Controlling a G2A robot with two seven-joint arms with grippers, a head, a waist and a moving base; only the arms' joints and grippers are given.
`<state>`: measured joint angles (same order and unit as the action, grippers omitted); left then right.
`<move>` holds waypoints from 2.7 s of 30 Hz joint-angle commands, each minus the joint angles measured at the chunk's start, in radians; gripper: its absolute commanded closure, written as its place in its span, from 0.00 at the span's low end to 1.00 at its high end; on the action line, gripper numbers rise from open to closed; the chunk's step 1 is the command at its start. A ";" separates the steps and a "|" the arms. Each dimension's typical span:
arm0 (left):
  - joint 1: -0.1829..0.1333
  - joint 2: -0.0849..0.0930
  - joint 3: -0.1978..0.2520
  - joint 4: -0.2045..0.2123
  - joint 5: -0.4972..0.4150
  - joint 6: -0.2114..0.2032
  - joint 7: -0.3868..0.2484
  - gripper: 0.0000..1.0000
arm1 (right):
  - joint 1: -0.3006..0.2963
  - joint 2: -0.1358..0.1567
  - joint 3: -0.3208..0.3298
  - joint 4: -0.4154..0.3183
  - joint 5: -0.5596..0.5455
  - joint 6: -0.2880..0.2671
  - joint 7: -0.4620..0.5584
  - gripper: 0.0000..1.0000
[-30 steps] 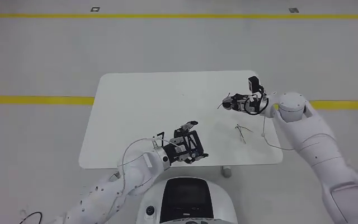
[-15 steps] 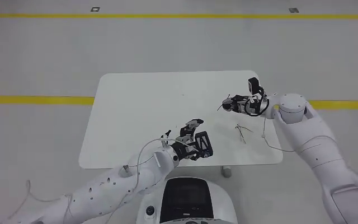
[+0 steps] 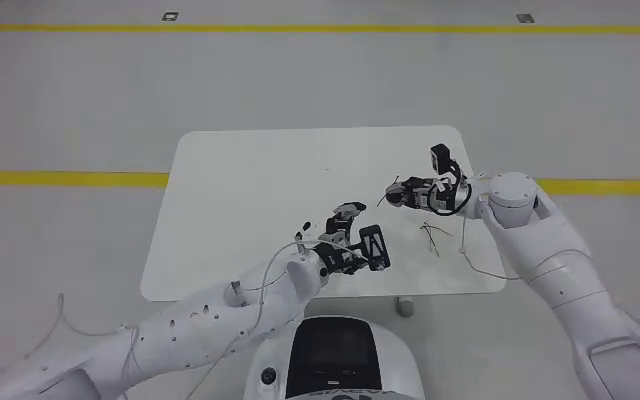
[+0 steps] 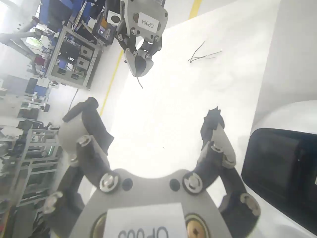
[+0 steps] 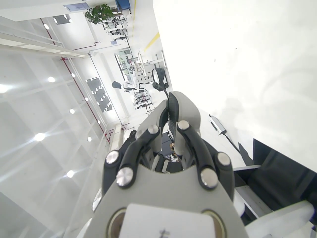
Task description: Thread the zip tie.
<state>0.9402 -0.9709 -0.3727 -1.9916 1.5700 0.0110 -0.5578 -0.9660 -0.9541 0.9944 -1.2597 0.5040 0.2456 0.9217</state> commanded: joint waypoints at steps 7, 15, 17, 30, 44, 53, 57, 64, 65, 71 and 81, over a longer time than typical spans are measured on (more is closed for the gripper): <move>0.000 0.000 0.000 0.002 0.000 -0.006 0.018 0.00 | -0.010 -0.002 0.000 -0.015 0.010 -0.007 0.001 1.00; -0.024 -0.007 0.002 0.050 0.000 -0.027 0.138 0.00 | -0.013 0.003 0.022 -0.018 0.042 0.006 0.131 1.00; -0.032 -0.010 0.007 0.061 0.000 -0.041 0.169 0.00 | -0.019 0.005 0.032 -0.010 0.068 0.006 0.181 1.00; -0.055 -0.013 0.020 0.098 0.000 -0.071 0.201 0.00 | -0.024 0.007 0.041 0.005 0.080 0.002 0.236 1.00; -0.058 -0.015 0.012 0.118 0.000 -0.072 0.260 0.00 | -0.056 0.012 0.059 -0.048 0.055 0.018 0.179 1.00; -0.083 -0.012 0.029 0.121 0.000 -0.086 0.244 0.50 | -0.069 0.014 0.068 -0.072 0.051 0.036 0.184 1.00; -0.087 -0.011 0.037 0.122 0.000 -0.083 0.244 0.53 | -0.069 0.013 0.069 -0.074 0.052 0.043 0.185 1.00; -0.087 -0.012 0.040 0.125 0.000 -0.085 0.241 0.59 | -0.066 0.010 0.064 -0.071 0.051 0.051 0.190 1.00; -0.088 -0.012 0.041 0.125 0.000 -0.086 0.239 0.59 | -0.065 0.009 0.063 -0.071 0.050 0.052 0.192 1.00; -0.086 -0.014 0.041 0.132 0.000 -0.075 0.234 0.59 | -0.060 0.006 0.056 -0.067 0.050 0.048 0.211 1.00; -0.085 -0.017 0.042 0.135 0.000 -0.062 0.216 0.67 | -0.049 0.001 0.040 -0.063 0.034 0.052 0.221 1.00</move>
<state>0.8554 -0.9880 -0.3311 -1.8574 1.5700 -0.0514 -0.3421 -1.0158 -0.9529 1.0350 -1.3230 0.5389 0.2981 1.1427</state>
